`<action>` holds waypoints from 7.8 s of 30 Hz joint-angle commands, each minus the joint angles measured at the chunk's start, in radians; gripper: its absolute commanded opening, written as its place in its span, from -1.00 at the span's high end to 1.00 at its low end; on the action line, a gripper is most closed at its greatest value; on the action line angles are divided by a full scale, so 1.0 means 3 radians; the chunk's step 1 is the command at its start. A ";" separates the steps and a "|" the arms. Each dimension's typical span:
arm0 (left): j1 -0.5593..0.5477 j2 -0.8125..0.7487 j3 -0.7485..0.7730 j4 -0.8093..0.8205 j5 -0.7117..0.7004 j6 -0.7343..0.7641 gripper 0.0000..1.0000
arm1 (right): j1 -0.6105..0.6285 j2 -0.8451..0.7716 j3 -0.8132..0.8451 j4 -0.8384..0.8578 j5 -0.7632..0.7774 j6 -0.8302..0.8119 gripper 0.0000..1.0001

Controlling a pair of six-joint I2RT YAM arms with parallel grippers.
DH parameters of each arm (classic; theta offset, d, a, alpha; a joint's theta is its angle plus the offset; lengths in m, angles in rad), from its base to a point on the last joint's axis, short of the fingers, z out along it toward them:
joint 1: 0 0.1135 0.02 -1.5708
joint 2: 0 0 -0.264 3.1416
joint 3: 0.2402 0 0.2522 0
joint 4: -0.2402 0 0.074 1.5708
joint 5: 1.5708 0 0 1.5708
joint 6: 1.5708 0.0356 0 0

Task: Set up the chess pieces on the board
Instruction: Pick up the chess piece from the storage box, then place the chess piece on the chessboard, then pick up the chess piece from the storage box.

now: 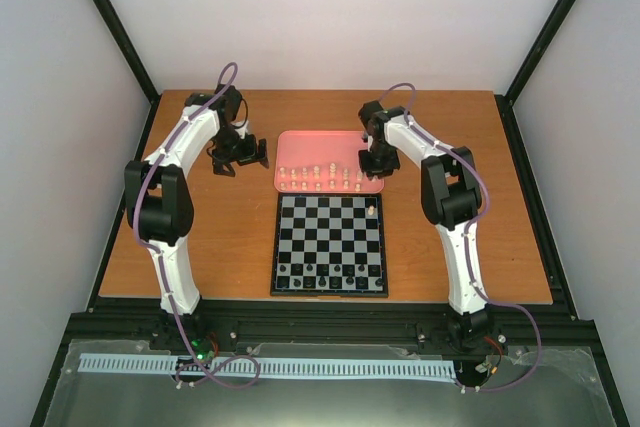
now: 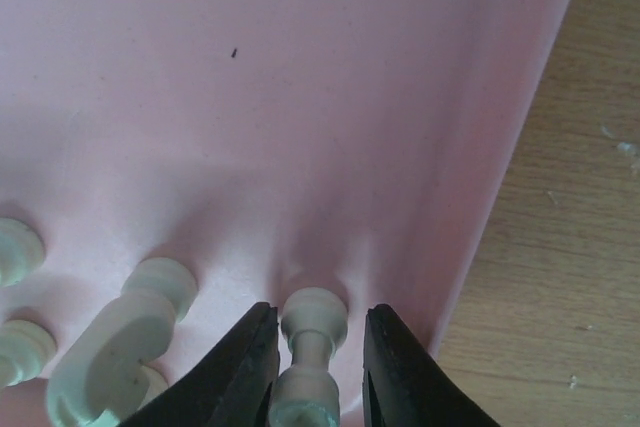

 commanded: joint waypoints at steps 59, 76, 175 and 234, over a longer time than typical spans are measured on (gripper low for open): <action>-0.0011 -0.0108 -0.0032 0.0006 -0.0007 0.0078 -1.00 | 0.0285 -0.0689 -0.1073 0.0111 -0.0156 0.0053 0.87; -0.0012 -0.0097 -0.0053 0.0002 -0.0011 0.0082 -1.00 | 0.0285 -0.0662 -0.1121 0.0080 -0.0183 0.0009 0.80; -0.0011 -0.0041 -0.0056 0.0000 -0.0036 0.0090 -1.00 | 0.0213 -0.0267 -0.0023 -0.0232 -0.0311 0.0072 0.50; -0.0011 -0.0179 -0.0148 0.0020 -0.0078 0.0103 -1.00 | 0.0264 -0.0110 -0.0173 -0.0130 -0.0354 0.0033 0.47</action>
